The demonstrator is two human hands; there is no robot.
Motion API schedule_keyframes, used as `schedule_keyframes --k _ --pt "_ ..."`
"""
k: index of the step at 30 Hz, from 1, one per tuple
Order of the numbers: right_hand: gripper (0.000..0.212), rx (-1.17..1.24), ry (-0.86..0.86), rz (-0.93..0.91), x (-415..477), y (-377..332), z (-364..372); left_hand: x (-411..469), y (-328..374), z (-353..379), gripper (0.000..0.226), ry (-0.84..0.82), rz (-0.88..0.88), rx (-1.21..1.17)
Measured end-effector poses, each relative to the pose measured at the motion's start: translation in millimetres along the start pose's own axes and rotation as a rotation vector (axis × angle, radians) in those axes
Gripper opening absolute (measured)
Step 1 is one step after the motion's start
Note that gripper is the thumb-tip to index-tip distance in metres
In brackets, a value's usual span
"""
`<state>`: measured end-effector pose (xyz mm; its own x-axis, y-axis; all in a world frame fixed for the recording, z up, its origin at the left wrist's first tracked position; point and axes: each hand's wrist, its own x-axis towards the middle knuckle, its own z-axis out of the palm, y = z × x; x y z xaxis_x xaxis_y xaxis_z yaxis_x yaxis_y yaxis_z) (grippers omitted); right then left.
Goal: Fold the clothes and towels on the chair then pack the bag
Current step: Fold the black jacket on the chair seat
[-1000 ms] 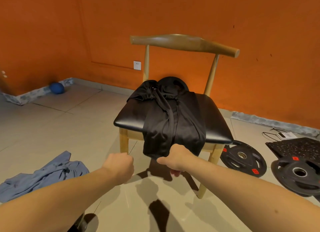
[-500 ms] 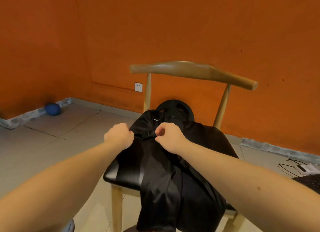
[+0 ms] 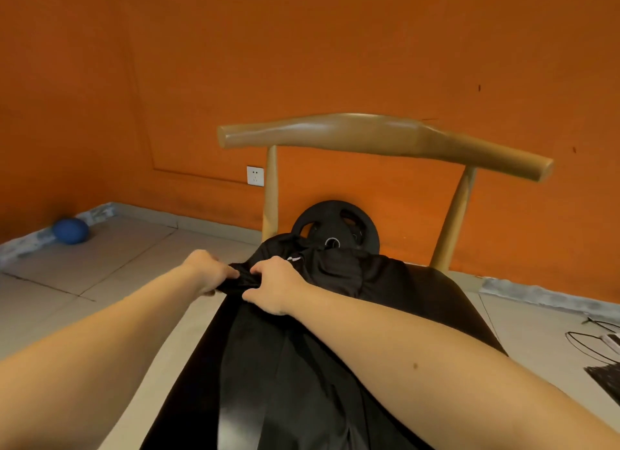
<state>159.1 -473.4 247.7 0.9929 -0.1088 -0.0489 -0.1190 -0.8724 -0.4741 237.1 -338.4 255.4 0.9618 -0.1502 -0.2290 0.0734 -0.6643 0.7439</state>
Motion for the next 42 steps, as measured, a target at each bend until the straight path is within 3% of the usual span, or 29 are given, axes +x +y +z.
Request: schedule_keyframes --k 2,6,11,15,16,18,22,24,28,29,31,34,36,39,42 --pt "0.028 0.07 0.107 0.032 6 -1 -4 0 20 -4 0.02 0.01 0.108 -0.055" --pt "0.008 0.425 0.366 0.147 3 13 -39 -10 80 0 0.017 -0.013 0.336 -0.191" --pt "0.017 0.859 0.611 0.255 -18 64 -73 -28 141 30 0.022 -0.141 0.524 -0.394" --pt "0.014 1.024 0.572 0.399 -37 118 -80 -3 126 66 0.017 -0.053 0.473 -0.061" --pt "0.023 1.038 0.534 0.455 -41 128 -81 5 117 74 0.017 -0.038 0.42 0.01" --pt "0.042 1.006 0.48 0.563 -47 147 -87 15 102 89 0.019 -0.027 0.333 0.085" --pt "0.046 0.821 0.414 0.739 -56 171 -102 24 92 109 0.02 -0.065 0.25 0.174" --pt "0.055 0.765 0.384 0.763 -53 178 -107 24 94 115 0.024 -0.072 0.235 0.215" --pt "0.081 0.402 0.38 0.732 -38 189 -113 35 98 124 0.047 -0.06 0.211 0.257" --pt "0.079 0.336 0.359 0.718 -35 189 -115 39 99 127 0.048 -0.054 0.214 0.251" --pt "0.05 0.207 0.296 0.681 -30 189 -119 47 100 131 0.047 -0.034 0.225 0.215" --pt "0.013 0.125 0.368 0.683 -28 192 -127 48 103 134 0.044 0.004 0.244 0.163" --pt "0.013 0.137 0.385 0.697 -27 194 -130 52 104 134 0.044 0.029 0.235 0.123" --pt "0.035 0.288 0.397 0.684 -21 195 -127 60 107 132 0.047 0.016 0.177 0.049" --pt "0.026 0.233 0.347 0.63 -16 196 -123 66 111 132 0.062 -0.036 0.059 -0.048"
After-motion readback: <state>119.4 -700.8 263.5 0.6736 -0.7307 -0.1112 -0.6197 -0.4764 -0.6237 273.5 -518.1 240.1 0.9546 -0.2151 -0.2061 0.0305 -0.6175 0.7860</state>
